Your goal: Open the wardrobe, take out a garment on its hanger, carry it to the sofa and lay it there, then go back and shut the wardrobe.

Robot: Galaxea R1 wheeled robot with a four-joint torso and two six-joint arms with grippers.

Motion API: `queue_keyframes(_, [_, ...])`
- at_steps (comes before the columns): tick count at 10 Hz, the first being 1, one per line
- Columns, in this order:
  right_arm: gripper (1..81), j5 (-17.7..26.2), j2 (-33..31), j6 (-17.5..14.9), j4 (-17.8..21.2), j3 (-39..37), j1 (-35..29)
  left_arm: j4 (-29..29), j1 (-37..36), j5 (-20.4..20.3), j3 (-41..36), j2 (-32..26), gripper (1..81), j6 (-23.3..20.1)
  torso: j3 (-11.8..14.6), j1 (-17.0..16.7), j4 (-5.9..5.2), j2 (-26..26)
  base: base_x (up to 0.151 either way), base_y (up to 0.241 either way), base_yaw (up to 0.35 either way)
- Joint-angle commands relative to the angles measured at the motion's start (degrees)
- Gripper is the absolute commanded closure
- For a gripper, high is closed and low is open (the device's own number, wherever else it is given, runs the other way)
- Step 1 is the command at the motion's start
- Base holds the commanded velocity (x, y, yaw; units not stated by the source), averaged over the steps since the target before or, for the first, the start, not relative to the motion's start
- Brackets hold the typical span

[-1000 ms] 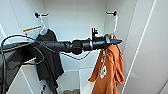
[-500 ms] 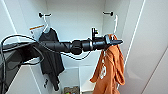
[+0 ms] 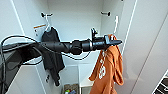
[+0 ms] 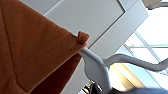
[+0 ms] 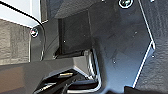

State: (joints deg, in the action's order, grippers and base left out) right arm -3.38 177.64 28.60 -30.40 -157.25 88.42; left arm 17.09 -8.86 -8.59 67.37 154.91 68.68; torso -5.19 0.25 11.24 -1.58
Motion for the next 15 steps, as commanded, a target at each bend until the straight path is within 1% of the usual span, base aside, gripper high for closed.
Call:
queue_keyframes(1, [1.0,2.6,0.4,0.0,0.3,0.3,-2.2,2.2,-10.6,-4.6,0.0,-0.2,81.1,-2.1,0.0,0.0,0.0,0.0,-0.136,0.0,0.0])
queue_keyframes(12, [1.0,2.6,0.4,0.0,0.3,0.4,-2.5,2.2,-9.4,-4.6,-0.7,-0.8,81.1,-2.1,0.0,-0.1,0.0,0.0,-0.135,0.0,0.0])
queue_keyframes(14, [1.0,2.6,0.4,0.0,0.3,0.4,-2.5,2.4,-8.2,-4.6,-0.7,-1.0,81.1,-2.2,0.0,-0.1,0.0,0.0,-0.103,0.0,0.0])
queue_keyframes(15, [1.0,2.6,0.4,0.0,0.3,0.5,-2.5,3.6,-8.0,-4.6,-0.8,-1.3,81.1,-2.1,0.0,-0.2,0.0,0.0,-0.073,0.0,0.0])
